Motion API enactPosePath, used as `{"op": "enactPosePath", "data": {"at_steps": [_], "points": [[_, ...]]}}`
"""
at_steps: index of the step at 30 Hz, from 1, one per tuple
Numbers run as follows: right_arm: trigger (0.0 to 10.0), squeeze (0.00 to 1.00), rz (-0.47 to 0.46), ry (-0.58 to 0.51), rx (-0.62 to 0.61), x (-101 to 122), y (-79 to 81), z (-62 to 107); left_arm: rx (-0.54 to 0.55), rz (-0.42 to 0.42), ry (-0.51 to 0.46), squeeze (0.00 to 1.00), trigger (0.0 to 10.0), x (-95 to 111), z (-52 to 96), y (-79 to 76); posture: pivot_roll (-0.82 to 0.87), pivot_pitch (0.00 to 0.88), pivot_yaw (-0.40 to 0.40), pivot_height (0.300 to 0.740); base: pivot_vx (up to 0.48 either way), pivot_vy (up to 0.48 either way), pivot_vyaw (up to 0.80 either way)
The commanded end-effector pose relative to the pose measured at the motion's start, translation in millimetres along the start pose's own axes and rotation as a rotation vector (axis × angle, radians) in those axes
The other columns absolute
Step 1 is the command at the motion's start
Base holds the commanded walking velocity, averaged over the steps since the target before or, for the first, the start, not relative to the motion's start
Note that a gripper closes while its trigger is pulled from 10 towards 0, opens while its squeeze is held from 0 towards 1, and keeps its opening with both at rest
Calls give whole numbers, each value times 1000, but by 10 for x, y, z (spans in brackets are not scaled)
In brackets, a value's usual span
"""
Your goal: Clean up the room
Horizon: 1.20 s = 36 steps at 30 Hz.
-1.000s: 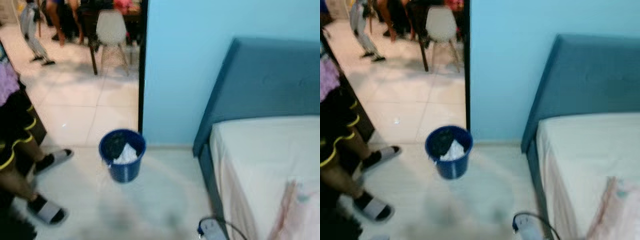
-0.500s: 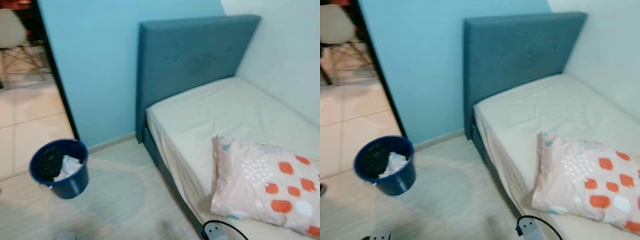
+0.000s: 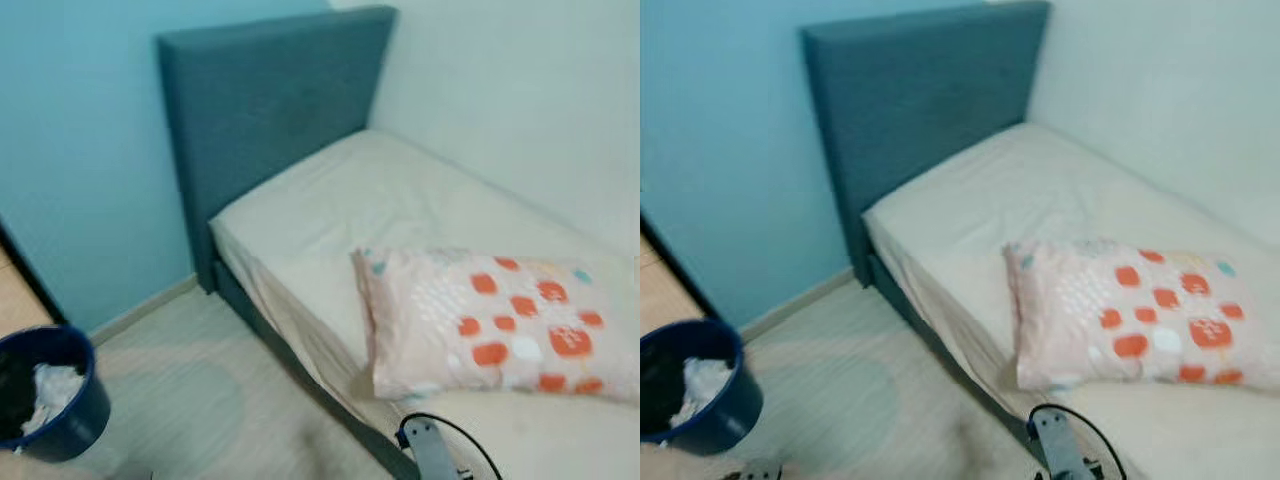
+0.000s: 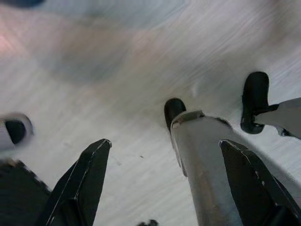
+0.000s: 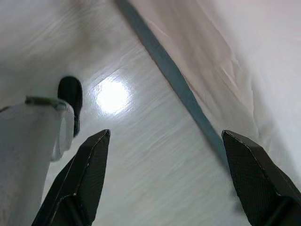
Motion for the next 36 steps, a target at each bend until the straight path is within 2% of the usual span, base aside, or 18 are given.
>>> {"op": "enactPosePath", "data": {"at_steps": [1,7,8,10,13,14,16,18,21,27,36], "points": [[10000,0,-22,-9,-16,25,-61,-2,-6,9,25,0,10000,-104,13,-11,28,83,-79,740,0,0,-756],[10000,0,-65,-87,35,264,46,1,-5,24,25,0,10000,-121,22,28,27,83,-82,740,0,0,-377],[10000,0,-86,-105,49,324,76,4,-3,28,25,0,10000,-126,23,34,26,82,-81,740,0,-461,0],[10000,0,-187,-142,125,468,208,20,-5,35,32,0,10000,-148,27,36,22,82,-81,740,0,-461,0],[10000,0,-222,-157,161,524,262,30,-5,37,33,0,10000,-154,27,34,22,82,-81,740,0,-461,0],[10000,0,-268,-185,182,621,272,41,-5,36,35,0,10000,-161,28,29,19,83,-82,740,0,-461,0],[10000,0,-319,-217,203,743,275,57,-6,36,37,0,10000,-170,28,20,18,83,-82,740,0,-461,0],[10000,0,-333,-227,209,780,276,62,-6,36,37,0,10000,-172,28,17,18,83,-82,740,0,-461,0],[10000,0,-381,-270,236,947,278,89,-10,36,40,0,10000,-182,28,-1,16,83,-84,740,0,-461,0],[10000,0,-421,-319,255,1142,265,125,-13,37,40,0,10000,-188,28,-20,13,83,-86,740,0,-439,0],[10000,0,-483,-366,230,1325,175,155,6,51,43,0,10000,-206,31,2,12,88,-87,740,0,0,0]]}}
Point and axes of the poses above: a point about 5 cm out from each wrist's last joint towards the gripper, its own z axis pointing back from the gripper into the wrist, its own x axis along the axis of the wrist's last joint, y = z × x, the point moved 6 cm from there along -z, pointing out of the wrist towards the gripper, and after that the axes turned 2 degrees about -z, right-handed, at the moved point
